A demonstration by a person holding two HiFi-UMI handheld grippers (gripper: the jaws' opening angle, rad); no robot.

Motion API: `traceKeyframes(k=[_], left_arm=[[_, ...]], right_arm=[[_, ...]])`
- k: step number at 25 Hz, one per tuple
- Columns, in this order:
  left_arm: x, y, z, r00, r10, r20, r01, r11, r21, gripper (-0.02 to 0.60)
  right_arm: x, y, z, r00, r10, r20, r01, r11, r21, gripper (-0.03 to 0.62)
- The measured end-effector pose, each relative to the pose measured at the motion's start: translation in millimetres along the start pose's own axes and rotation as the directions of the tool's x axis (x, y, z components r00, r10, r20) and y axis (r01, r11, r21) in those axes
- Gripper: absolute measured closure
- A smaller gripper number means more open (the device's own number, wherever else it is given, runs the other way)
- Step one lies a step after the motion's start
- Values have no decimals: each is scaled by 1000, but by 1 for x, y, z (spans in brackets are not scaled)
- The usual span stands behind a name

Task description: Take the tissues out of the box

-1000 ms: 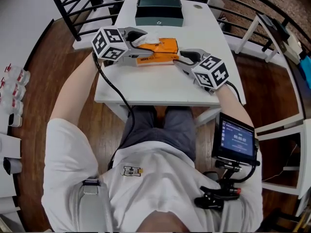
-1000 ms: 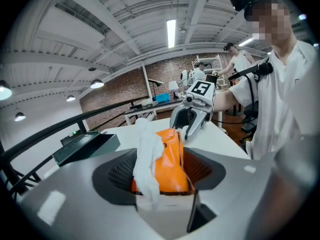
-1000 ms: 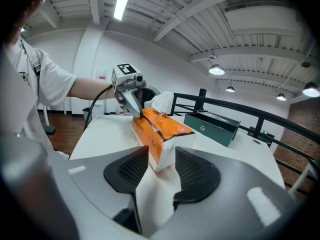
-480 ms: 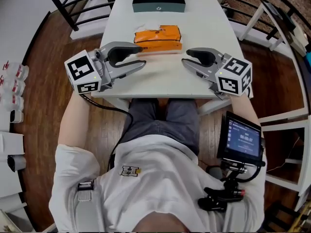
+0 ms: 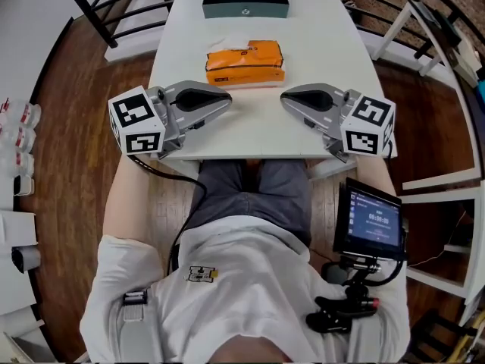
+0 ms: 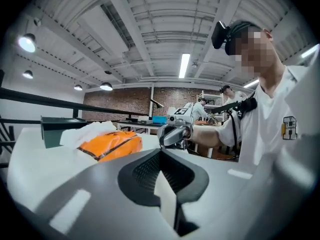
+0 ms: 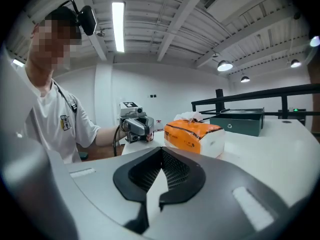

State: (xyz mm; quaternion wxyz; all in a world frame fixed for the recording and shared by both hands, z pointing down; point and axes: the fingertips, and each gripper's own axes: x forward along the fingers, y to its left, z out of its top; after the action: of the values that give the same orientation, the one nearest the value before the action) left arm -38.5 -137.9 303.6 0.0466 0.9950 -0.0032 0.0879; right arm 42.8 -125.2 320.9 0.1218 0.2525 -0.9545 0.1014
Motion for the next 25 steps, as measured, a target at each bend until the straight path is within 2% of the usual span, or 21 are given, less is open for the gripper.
traceKeyframes(k=[25], left_arm=[[0,-2,1,1000,4,12,-4,1000,20,581]], right_arm=[[-3,4,1,1000,10,28,-9,1000,-20,594]])
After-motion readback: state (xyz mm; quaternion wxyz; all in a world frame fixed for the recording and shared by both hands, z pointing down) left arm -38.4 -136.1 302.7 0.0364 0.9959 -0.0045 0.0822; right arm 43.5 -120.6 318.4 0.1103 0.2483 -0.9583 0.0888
